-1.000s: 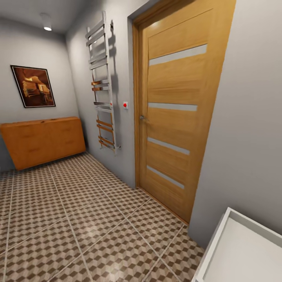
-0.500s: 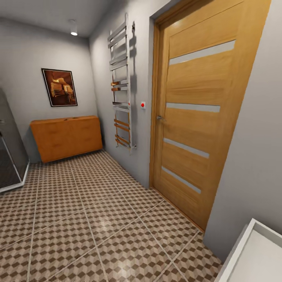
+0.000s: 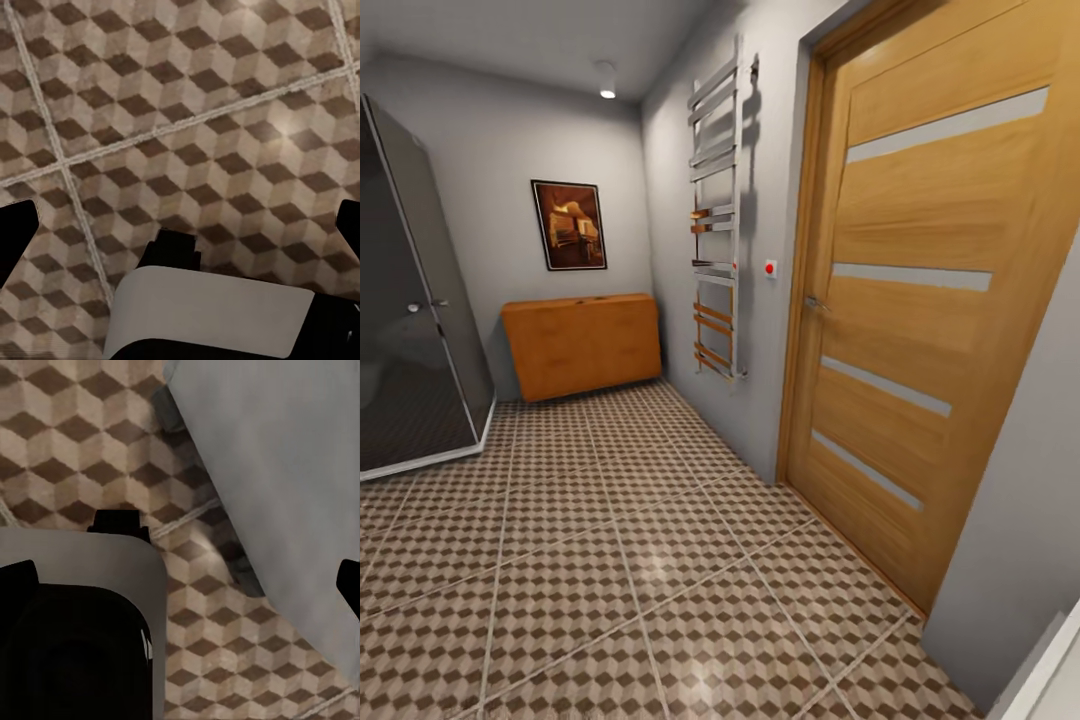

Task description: Take the four mousetraps from the cabinet in the bathroom and place them on the bathroom floor. Make sure all four end up on the same floor surface, and ensure that at least two of them are either under or directly next to the same bathroom sink.

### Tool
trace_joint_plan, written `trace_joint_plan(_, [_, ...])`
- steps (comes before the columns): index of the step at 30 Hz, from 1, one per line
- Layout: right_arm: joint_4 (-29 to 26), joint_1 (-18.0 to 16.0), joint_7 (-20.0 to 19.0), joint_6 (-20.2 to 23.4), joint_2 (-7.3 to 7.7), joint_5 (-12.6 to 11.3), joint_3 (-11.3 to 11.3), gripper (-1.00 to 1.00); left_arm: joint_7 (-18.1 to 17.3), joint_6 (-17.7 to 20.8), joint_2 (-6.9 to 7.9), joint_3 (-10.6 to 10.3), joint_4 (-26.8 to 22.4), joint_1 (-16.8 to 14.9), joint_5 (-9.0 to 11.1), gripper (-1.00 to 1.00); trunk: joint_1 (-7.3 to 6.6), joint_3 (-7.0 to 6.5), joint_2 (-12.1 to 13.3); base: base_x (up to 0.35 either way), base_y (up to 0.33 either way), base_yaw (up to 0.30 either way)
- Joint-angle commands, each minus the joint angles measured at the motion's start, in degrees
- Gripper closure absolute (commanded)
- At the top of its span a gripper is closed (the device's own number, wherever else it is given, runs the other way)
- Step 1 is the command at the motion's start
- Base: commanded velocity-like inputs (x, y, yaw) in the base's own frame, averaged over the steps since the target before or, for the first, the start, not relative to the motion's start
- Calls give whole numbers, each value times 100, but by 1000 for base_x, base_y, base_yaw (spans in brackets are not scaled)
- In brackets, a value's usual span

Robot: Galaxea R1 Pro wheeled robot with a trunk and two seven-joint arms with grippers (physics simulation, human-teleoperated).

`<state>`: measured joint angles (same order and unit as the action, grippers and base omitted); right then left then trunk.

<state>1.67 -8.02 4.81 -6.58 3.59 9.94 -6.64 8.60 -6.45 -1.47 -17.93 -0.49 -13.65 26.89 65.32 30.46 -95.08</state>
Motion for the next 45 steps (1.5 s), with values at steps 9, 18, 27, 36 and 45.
trace_joint_plan(9, [18,-7,20,-36,1,61,-48,-100,19,-15,-3,-47,5,-4,44,-100,0,6,-3,0,0,273])
trace_joint_plan(18, [18,-7,20,-36,1,61,-48,-100,19,-14,-3,-49,5,-5,44,-100,0,6,-3,0,0,273])
trace_joint_plan(27, [18,-7,20,-36,-3,61,-48,-100,19,-14,-3,-51,5,-4,44,-100,0,6,-3,0,0,273])
trace_joint_plan(36, [18,-7,20,-29,-21,67,-48,-100,19,-14,-3,-47,5,-6,44,-100,0,6,-3,0,0,273])
trace_joint_plan(45, [18,-7,20,-34,-32,77,-48,-100,19,-14,-3,-48,5,-4,44,-100,0,6,-3,0,0,273])
